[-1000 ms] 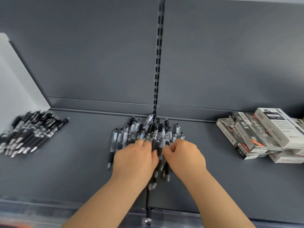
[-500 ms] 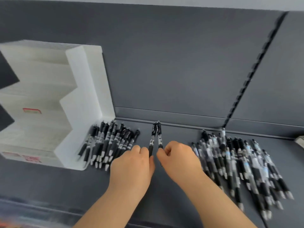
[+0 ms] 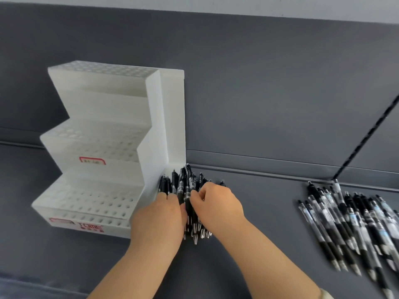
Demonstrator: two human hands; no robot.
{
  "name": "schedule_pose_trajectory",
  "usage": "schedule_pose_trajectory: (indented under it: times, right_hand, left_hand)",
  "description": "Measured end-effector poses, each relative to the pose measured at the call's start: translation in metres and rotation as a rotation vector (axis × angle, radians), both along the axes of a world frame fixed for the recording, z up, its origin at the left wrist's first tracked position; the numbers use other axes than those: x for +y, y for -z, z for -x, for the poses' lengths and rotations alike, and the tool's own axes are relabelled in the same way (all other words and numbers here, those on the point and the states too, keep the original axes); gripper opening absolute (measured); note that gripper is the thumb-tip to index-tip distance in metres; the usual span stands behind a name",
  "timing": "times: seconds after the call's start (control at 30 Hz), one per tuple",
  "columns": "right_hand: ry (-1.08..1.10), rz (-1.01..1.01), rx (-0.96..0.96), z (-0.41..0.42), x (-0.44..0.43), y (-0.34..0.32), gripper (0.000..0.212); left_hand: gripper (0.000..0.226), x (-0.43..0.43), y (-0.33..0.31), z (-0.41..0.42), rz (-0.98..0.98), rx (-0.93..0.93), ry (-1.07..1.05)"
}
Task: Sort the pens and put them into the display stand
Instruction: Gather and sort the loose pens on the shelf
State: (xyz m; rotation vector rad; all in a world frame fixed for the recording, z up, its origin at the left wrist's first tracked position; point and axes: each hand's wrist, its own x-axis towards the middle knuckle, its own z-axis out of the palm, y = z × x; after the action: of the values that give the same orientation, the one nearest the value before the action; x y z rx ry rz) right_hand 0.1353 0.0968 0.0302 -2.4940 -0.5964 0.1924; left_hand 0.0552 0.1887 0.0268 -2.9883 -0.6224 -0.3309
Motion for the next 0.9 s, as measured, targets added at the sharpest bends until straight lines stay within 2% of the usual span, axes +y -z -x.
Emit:
schedule_pose_trajectory:
  times: [0.17,0.4,0.5,0.77,0.9]
  right_hand:
    - [0.021,0.021,-0.018,-0.002,0.007,0.002,0.042]
    - [0.079,0.064,-0.004,-0.002,-0.004,0.004,0.036]
    - [0.116,0.079,-0.01,-0.006,-0.018,0.003,0.035]
    - [0.213,0.104,-0.031,-0.016,-0.084,0.01,0.033]
    - [0.264,0.115,-0.052,-0.025,-0.133,0.013,0.032]
  left_hand:
    - [0.026,0.013,0.0,-0.001,0.028,-0.032,0.01]
    - [0.025,0.008,0.001,-0.011,0.012,-0.158,0.063]
    - [0.031,0.001,-0.001,-0.021,0.065,-0.171,0.172]
    - [0.032,-0.052,0.003,-0.044,0.123,-0.13,0.31]
    - [0.033,-0.094,0.003,-0.058,0.1,-0.04,0.355]
